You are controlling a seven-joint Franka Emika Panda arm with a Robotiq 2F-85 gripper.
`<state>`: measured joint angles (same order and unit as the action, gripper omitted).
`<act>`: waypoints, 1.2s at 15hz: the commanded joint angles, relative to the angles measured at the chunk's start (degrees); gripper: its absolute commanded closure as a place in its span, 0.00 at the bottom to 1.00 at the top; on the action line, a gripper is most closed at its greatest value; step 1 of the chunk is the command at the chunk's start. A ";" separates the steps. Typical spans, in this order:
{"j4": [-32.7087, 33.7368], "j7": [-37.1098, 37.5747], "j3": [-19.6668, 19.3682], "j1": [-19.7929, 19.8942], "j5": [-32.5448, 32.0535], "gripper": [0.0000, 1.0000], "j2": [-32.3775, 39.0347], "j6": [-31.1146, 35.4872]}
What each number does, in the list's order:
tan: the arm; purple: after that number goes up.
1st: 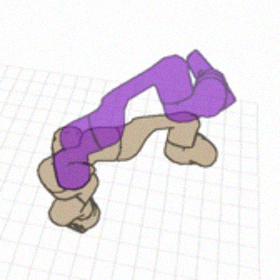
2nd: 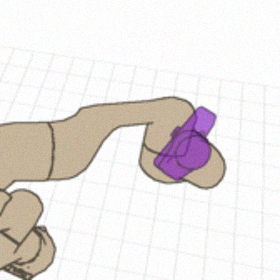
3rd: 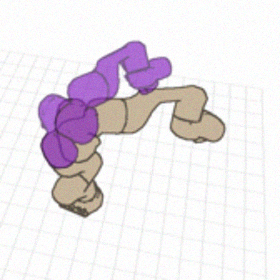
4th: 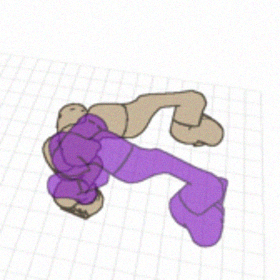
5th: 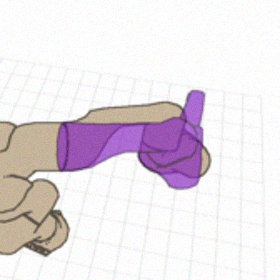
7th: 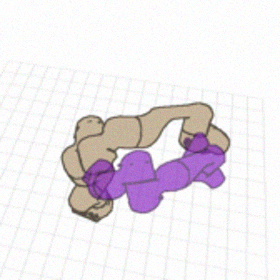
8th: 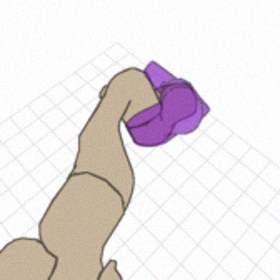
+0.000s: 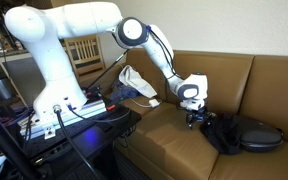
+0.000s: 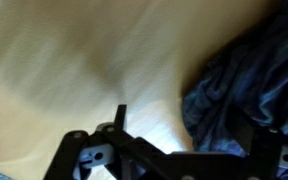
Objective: Move the clothing to the left side of the sofa
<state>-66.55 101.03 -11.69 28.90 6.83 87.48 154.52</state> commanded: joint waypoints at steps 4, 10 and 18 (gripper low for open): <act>1.93 6.59 2.02 4.46 -6.88 0.28 0.22 -3.28; 4.19 7.60 4.08 7.81 -8.74 0.69 1.21 -6.18; 4.27 8.36 2.65 6.90 -10.80 0.74 1.80 -1.57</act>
<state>-63.07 108.82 -10.06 34.09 0.31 89.28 149.04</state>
